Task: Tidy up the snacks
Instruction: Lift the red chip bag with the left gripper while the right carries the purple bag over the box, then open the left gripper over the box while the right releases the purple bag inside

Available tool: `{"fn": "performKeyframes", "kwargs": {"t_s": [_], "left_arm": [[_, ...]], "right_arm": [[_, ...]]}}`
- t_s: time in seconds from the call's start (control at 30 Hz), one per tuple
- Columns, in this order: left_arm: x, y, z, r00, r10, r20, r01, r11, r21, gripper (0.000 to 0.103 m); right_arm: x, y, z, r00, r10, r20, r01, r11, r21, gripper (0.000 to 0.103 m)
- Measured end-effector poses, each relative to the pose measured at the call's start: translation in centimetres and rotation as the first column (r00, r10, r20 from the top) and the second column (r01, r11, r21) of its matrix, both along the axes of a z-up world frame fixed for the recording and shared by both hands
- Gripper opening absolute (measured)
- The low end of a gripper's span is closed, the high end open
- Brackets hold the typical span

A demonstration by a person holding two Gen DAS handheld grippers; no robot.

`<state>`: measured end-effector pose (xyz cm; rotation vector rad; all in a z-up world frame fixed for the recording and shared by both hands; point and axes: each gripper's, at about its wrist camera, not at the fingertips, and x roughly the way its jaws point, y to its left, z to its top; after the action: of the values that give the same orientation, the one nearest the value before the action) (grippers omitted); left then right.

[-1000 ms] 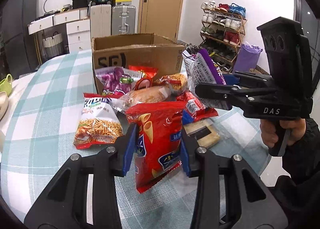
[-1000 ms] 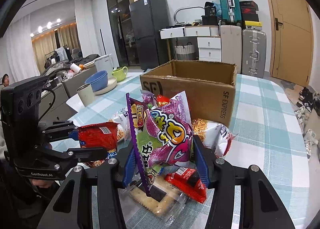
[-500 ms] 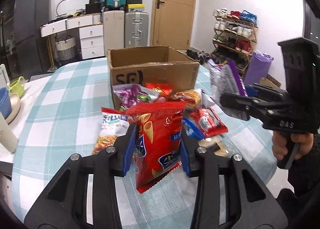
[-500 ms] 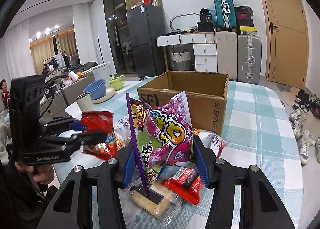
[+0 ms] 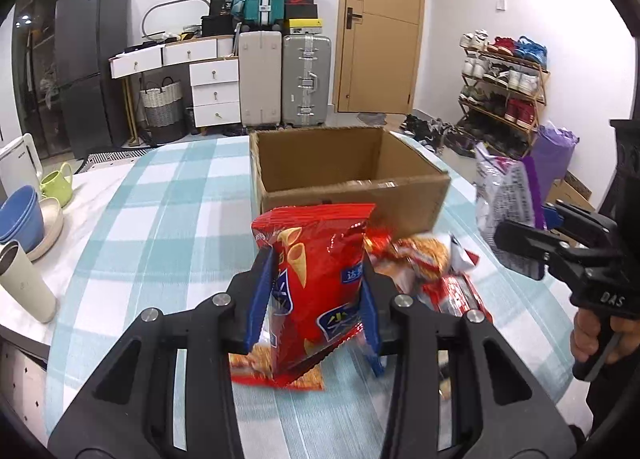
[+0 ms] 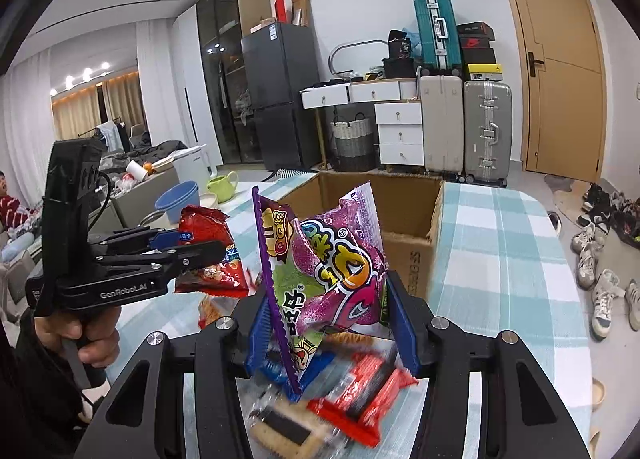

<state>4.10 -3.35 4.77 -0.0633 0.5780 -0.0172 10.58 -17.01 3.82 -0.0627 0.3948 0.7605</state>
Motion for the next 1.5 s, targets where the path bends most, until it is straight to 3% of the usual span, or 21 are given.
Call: {"fn": "performKeyframes", "kwargs": {"t_s": [0.4,0.9,1.37,1.47,1.5], "left_arm": [[6.0,0.4,2.5,0.999,0.035,0.014,-0.035,0.999,0.013,0.036],[13.9,2.0,3.2,0.999,0.037,0.001,-0.037,0.999,-0.027,0.036],[19.6,2.6,-0.8,0.997,0.027,-0.075,-0.029,0.999,-0.024,0.036],[19.9,2.9,-1.2,0.997,0.038,-0.072,-0.040,0.999,-0.029,0.037],[19.8,3.0,-1.2,0.997,0.040,-0.070,-0.042,0.999,-0.029,0.039]], "right_arm": [[4.7,1.0,2.1,1.000,-0.013,-0.022,0.013,1.000,0.015,0.052],[11.5,4.0,2.6,0.997,-0.007,-0.080,0.008,1.000,0.009,0.052],[14.6,6.1,0.7,0.992,-0.009,-0.127,0.006,1.000,-0.028,0.056],[14.2,5.8,0.9,0.994,-0.021,-0.105,0.017,0.999,-0.033,0.061],[13.9,5.6,1.1,0.995,-0.030,-0.092,0.028,0.999,-0.029,0.069]]}}
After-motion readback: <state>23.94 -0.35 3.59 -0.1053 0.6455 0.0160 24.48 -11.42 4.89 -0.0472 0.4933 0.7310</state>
